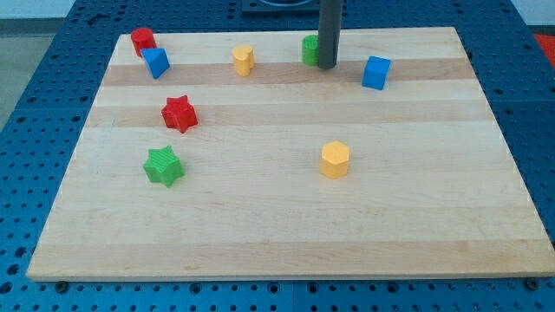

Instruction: Slide the green circle a bit left

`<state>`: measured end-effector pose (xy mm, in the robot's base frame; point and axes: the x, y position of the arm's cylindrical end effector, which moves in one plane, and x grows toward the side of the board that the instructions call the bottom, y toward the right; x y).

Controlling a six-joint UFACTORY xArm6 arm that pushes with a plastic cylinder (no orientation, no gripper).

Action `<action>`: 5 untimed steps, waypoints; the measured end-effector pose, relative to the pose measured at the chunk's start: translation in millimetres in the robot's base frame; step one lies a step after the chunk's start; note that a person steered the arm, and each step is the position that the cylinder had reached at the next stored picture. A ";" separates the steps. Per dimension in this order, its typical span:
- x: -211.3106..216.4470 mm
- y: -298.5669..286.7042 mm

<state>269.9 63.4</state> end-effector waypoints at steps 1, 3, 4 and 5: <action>-18.1 -2.6; -23.3 25.4; -38.2 35.6; -46.1 20.4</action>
<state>223.8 83.8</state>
